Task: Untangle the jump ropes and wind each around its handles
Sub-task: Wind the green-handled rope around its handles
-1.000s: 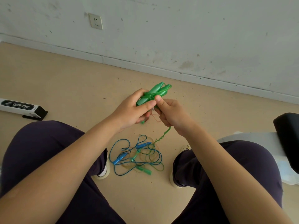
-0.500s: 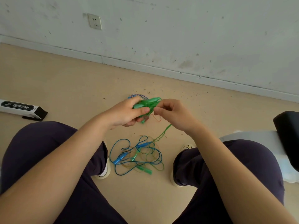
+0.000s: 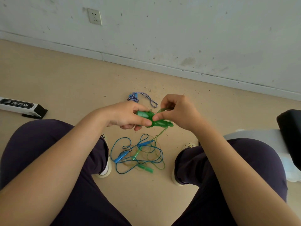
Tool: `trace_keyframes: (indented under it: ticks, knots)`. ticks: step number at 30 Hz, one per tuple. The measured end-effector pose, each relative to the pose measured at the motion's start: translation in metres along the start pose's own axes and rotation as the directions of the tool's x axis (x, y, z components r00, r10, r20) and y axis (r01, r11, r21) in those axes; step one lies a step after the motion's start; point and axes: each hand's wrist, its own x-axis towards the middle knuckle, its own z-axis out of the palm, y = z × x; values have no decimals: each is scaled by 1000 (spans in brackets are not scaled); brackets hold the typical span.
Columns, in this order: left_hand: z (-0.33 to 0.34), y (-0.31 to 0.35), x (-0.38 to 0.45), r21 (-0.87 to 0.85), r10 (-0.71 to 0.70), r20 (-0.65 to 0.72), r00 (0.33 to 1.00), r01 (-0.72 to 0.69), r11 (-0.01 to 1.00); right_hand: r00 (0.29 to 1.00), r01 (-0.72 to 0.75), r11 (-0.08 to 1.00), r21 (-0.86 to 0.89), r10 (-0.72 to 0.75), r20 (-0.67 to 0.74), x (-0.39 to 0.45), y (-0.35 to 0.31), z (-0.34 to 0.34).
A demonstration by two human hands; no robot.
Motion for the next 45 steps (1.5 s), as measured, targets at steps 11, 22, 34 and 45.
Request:
trace_keyframes:
  ticks: [11,22,34,45]
  knots:
    - [8,3,-2,-162,147,20,989,-142,977,964,-126,895,428,8,266,1,4,-1]
    - [6,6,2,-248,24,-59,998,-38,968,995,-86,814,574,47,83,7,10,-3]
    - [17,5,5,-244,75,-74,994,-91,965,989,-124,716,687,35,143,6,10,0]
    - [-4,0,12,-402,-19,-659,752,-331,854,983,-170,809,562,102,150,2,11,18]
